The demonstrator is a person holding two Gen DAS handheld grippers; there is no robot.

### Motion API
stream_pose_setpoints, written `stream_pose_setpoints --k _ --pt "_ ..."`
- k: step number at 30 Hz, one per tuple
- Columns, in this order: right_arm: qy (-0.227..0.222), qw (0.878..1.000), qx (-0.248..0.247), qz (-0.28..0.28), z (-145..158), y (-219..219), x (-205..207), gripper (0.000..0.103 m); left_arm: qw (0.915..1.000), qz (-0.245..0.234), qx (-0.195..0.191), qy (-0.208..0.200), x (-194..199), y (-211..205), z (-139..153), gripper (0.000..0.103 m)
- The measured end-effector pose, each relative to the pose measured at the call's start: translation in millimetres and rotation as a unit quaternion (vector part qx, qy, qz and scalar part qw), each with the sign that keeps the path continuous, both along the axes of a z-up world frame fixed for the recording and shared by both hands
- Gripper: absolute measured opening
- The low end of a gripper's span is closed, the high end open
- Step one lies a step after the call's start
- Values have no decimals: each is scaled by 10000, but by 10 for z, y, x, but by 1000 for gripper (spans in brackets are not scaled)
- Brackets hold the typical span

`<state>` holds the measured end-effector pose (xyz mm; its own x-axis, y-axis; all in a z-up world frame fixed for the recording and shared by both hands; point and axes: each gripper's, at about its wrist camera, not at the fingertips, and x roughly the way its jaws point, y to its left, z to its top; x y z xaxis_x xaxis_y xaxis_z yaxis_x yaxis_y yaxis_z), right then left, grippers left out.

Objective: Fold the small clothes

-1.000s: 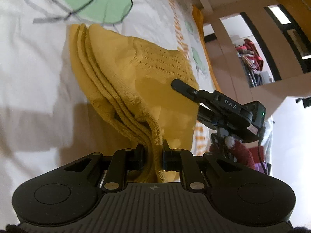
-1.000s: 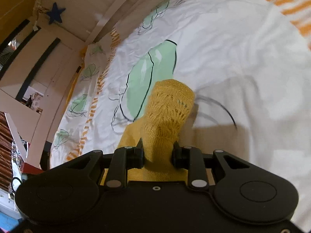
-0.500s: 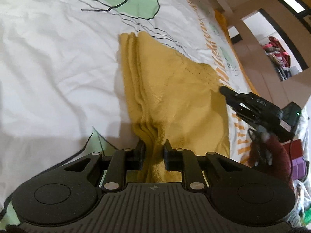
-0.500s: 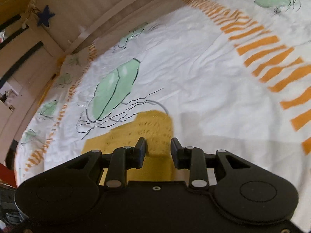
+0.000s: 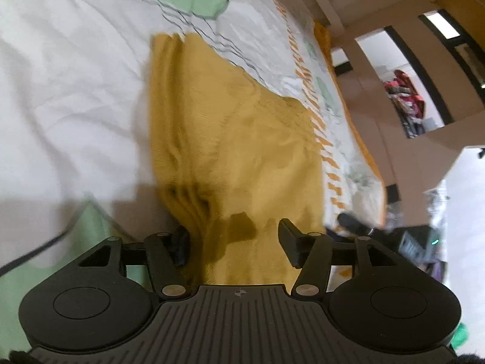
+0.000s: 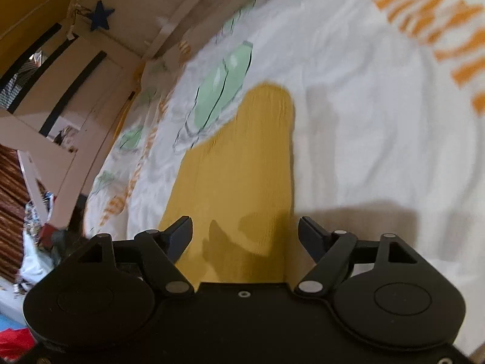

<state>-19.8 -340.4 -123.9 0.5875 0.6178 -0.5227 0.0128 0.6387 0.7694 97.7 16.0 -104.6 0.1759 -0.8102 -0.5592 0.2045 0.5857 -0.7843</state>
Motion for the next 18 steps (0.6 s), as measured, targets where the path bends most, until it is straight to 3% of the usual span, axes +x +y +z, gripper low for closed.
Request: stream_pose_setpoints --k 4,9,12,18 --pt "94 9982 532 245 -74 36 -45 84 9982 -323 -340 375 93 -85 24 56" --pt "143 9920 1223 260 -87 -18 -61 86 9933 -417 -947 512 156 1 192 56" --pt "183 9860 1645 175 -108 -54 -75 86 9924 -450 -1037 491 111 51 236 56" --pt "264 9823 1852 104 -109 -34 -111 86 9883 -473 -1254 734 -42 119 160 56"
